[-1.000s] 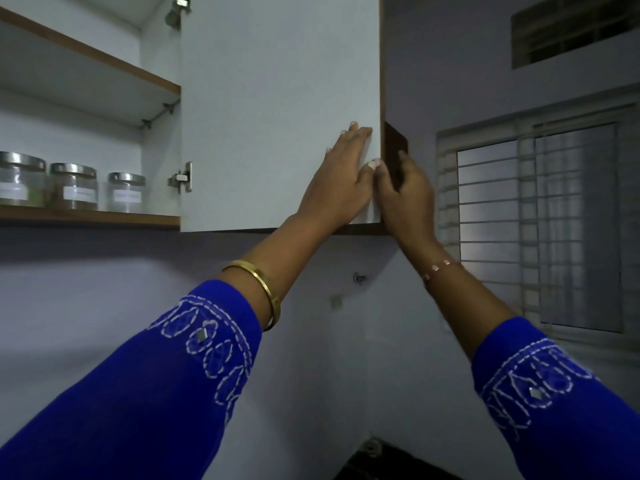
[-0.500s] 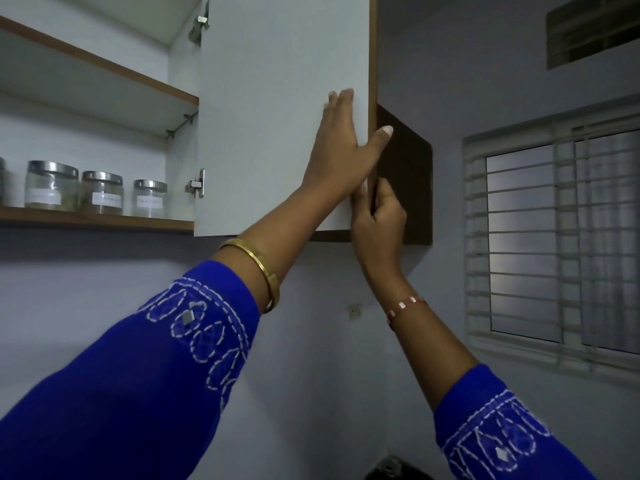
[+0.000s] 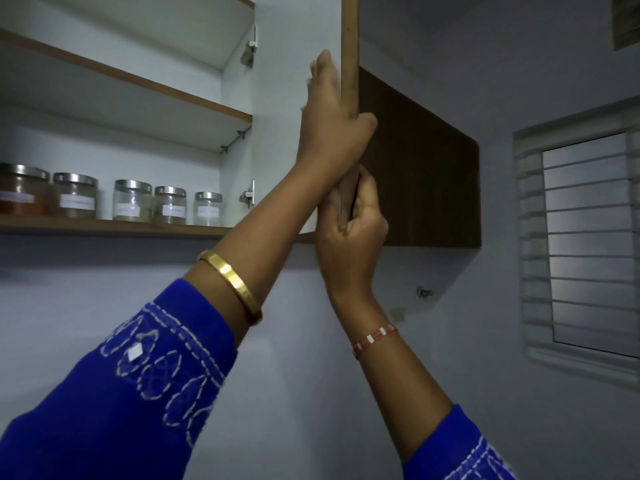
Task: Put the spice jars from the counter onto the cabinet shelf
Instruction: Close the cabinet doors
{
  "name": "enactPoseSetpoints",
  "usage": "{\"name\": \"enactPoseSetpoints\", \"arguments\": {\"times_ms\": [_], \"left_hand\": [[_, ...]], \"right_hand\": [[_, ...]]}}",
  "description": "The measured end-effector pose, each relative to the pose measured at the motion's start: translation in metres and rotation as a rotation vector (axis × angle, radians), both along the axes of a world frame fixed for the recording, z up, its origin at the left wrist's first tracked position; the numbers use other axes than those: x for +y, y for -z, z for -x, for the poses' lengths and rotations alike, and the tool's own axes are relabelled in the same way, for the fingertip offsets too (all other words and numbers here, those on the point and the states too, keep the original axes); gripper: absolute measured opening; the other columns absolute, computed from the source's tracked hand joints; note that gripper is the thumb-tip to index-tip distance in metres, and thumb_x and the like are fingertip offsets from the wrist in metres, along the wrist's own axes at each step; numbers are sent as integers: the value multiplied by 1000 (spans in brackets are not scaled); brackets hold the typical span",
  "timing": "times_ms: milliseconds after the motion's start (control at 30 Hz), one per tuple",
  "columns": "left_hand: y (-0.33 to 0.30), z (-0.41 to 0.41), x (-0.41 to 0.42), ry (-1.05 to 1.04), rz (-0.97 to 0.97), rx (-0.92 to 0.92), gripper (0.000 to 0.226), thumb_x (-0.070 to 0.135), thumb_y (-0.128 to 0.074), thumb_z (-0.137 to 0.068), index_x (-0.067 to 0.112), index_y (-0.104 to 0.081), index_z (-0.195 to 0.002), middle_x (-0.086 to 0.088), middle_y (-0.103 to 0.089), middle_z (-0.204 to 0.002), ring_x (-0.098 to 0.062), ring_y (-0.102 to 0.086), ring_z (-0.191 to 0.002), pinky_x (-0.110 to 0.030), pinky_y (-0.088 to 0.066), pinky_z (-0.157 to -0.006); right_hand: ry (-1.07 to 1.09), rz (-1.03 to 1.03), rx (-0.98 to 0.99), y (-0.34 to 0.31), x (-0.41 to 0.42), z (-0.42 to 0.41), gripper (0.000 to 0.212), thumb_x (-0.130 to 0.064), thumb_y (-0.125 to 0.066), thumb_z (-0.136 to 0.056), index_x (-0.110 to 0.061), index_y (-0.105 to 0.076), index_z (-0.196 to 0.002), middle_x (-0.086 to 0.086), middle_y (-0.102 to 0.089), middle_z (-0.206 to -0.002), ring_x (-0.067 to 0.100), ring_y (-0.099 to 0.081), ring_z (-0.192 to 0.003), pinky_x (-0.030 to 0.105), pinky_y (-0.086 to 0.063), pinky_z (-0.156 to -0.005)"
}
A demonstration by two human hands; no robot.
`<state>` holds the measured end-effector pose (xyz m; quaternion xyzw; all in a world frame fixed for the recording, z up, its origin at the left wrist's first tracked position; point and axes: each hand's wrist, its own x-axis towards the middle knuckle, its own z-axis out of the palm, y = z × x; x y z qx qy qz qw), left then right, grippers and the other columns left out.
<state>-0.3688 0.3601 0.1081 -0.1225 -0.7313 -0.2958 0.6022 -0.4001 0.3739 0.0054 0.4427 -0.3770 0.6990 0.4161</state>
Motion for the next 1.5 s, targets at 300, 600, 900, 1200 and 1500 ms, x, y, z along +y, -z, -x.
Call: {"name": "enactPoseSetpoints", "arguments": {"times_ms": [300, 600, 900, 1200, 1500], "left_hand": [[-1, -83, -66, 61, -30, -13, 70, 7, -49, -74, 5, -28, -141, -18, -54, -125, -27, -63, -101, -28, -55, -77], [4, -174, -171, -42, -106, -13, 53, -12, -45, -82, 7, -40, -131, 5, -61, -101, -2, -62, -89, -16, -52, -77], [10, -206, -246, -128, -100, -56, 51, -6, -47, -88, 9, -36, -136, 4, -54, -113, -6, -56, -104, -18, -51, -90], [15, -216, -303, -368, 12, -104, 50, 1, -44, -92, 9, -31, -140, -7, -50, -134, -10, -48, -121, -22, -42, -101], [40, -231, -364, -770, 177, -234, 60, 0, -44, -90, 7, -22, -145, -15, -23, -154, -25, -20, -144, -42, -20, -118]], "right_hand": [[35, -20, 71, 6, -68, -71, 60, -25, -47, -83, -1, -40, -138, 16, -61, -125, 29, -61, -113, 43, -55, -88], [59, -75, 61, 8, -182, -145, 64, -7, -65, -80, -1, -40, -138, 18, -44, -143, 31, -36, -137, 27, -28, -111], [227, -145, 127, 8, -260, -165, 74, 4, -71, -73, 3, -38, -138, 24, -42, -142, 40, -36, -134, 39, -27, -108], [457, -219, 240, 8, -312, -163, 79, 6, -79, -63, 5, -44, -134, 29, -49, -134, 43, -48, -126, 41, -39, -103], [575, -344, 437, 8, -356, -144, 71, 4, -82, -60, 3, -54, -126, 25, -57, -128, 40, -56, -117, 39, -51, -91]]}}
